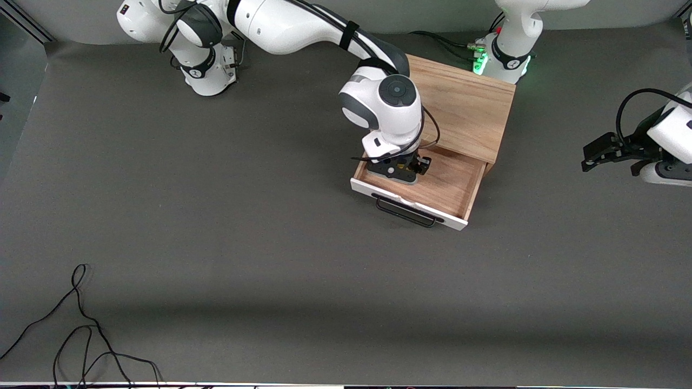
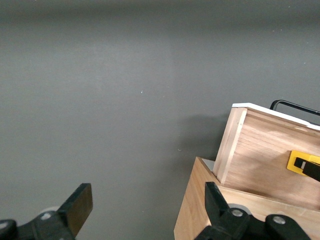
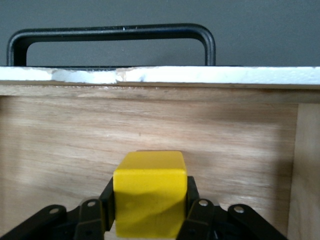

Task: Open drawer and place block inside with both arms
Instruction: 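Lower the yellow cube into the open drawer and open the right gripper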

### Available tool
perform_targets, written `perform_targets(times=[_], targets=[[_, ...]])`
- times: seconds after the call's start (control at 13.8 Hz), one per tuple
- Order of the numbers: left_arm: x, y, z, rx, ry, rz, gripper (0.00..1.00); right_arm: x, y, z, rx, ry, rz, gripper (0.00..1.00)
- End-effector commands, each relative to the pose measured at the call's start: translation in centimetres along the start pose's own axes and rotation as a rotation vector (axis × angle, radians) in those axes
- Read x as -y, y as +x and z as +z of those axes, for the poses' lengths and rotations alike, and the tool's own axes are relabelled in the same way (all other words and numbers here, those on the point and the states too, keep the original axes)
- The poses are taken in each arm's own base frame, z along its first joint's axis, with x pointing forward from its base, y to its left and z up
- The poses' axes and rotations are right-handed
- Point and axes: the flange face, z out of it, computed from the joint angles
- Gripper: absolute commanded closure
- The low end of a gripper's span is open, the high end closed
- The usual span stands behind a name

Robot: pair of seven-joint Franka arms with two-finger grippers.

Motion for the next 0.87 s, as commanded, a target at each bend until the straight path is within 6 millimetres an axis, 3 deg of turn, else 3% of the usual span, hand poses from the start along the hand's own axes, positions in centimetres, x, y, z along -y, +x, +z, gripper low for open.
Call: perform_targets(times=[0.0, 0.22, 0.36, 0.43, 0.58, 0.8], targets=[[-0.1, 0.2, -0.7, 0.001, 0.031, 0.005, 0.00, 0.4, -0.4, -0.3, -0.043, 0.006, -0.011, 0.00], [-0.3, -0.2, -0.8, 0.003, 0.064, 0.025, 0.00, 0.6, -0.2, -2.2, -0.060, 0.010, -0.020, 0.00], [-0.3, -0.7, -0.8, 0.008, 0.068, 0.030, 0.00, 0.1, 1.0, -5.4, -0.062, 0.001, -0.010, 0.00], [-0.4, -0.9, -0.6, 0.013, 0.067, 0.032, 0.00, -0.3, 2.5, -8.3, -0.072, 0.011, -0.006, 0.00], [-0.3, -1.3, -0.5, 0.016, 0.067, 0.030, 0.00, -2.2, 8.1, -13.6, -0.092, 0.048, -0.021, 0.00], [-0.2, -1.5, -0.4, 0.030, 0.051, 0.025, 0.00, -8.5, 16.5, -19.2, -0.091, 0.027, -0.073, 0.00]])
